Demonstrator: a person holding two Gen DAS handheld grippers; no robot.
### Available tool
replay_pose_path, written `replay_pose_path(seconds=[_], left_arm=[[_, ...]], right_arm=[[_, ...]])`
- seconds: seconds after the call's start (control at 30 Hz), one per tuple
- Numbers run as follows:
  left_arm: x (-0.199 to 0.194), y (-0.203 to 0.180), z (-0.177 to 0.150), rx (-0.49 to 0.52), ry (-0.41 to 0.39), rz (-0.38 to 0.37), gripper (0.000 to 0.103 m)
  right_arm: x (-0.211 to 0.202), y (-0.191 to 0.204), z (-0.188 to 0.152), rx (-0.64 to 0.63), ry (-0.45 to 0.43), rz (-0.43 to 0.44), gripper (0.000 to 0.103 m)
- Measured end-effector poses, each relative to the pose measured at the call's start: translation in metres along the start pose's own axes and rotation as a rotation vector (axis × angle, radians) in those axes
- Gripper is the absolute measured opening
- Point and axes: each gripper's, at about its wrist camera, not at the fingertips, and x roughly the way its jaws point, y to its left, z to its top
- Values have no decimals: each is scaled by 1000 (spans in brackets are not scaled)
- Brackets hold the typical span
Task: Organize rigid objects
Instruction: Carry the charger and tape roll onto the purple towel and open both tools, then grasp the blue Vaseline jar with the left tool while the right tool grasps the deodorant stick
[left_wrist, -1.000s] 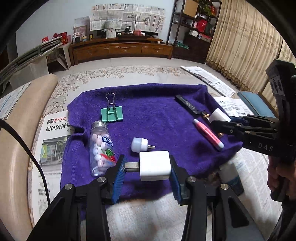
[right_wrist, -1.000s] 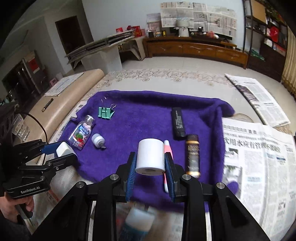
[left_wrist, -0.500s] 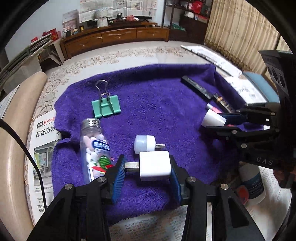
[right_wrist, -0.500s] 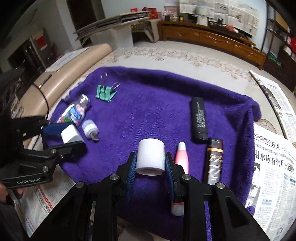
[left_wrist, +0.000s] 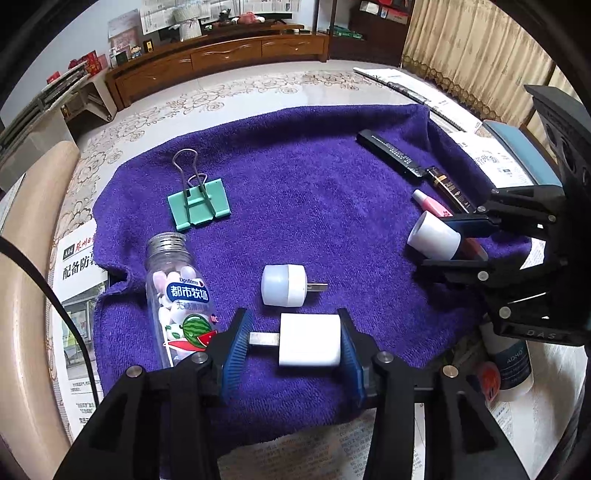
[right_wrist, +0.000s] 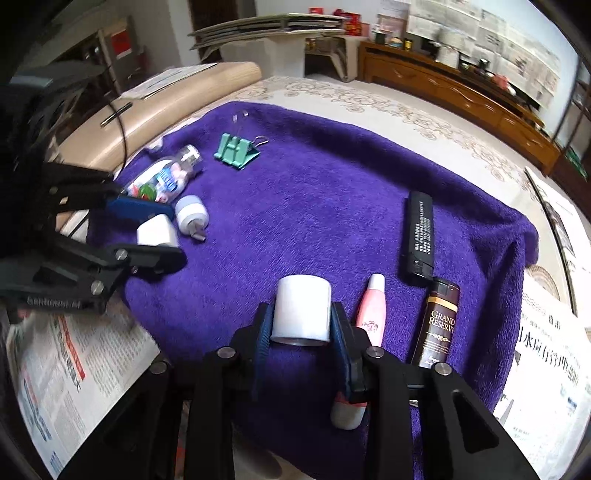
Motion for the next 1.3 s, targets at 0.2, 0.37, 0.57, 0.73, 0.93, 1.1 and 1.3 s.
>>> replay_pose_path(seconds=[0.2,0.37,0.57,0.73,0.93,1.1,1.3], left_arm=[[-2,0,-1,-10,4,0,48],[-21,-12,-5,9,-58,33,71],[-59,-31,-20,13,-158,65,100],[-76,-47,-46,-50,-211,33,103],[-61,-71,-78,-88,-171,0,103],[-47,-83,-98,-129,-147,-9,103],[-42,-89,-106,-161,-148,43,103]], right_arm=[[-6,-9,-2,34,31,45,48],[-25,-8,-11,61,-7,28,51],[-67,-5,-29,137,-94,-59,88],[-113,-3,-60,259,-167,-218,103],[-138,-5,-102,372,-179,-268,103],[-143,-8,-135,434,-178,-285,103],[-136,-16,-170,515,-202,-252,103]])
